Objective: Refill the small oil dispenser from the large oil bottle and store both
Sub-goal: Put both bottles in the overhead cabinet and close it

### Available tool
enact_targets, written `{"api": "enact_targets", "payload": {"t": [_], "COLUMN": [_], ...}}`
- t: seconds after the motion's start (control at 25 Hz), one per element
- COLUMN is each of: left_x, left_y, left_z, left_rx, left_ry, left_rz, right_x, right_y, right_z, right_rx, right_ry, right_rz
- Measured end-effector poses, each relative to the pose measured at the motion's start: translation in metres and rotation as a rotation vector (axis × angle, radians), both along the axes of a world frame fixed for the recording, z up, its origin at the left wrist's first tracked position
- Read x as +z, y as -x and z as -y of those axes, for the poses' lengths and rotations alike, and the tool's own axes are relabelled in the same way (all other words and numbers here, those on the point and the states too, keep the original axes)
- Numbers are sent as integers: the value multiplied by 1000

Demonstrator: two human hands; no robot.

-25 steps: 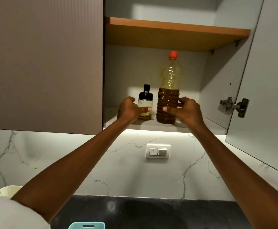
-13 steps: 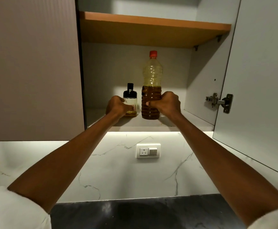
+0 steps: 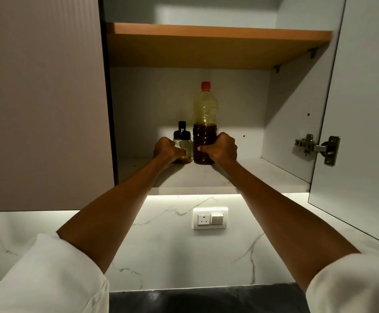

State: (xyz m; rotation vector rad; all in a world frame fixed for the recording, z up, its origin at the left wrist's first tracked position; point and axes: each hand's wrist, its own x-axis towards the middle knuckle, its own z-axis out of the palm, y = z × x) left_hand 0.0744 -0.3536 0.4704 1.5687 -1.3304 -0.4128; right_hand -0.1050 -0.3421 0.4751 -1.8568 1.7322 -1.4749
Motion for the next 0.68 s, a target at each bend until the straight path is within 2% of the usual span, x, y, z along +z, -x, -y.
{"api": "enact_targets", "payload": {"t": [0.68], "left_x": [1], "left_y": [-2], "left_z": [30], "left_rx": [42], "left_ry": [-30], "left_rz": [123], "right_x": [-1], "right_y": [-4], "right_z": [22], "right_rx": [13], "right_ry": [-1], "right_rz": [-12]}}
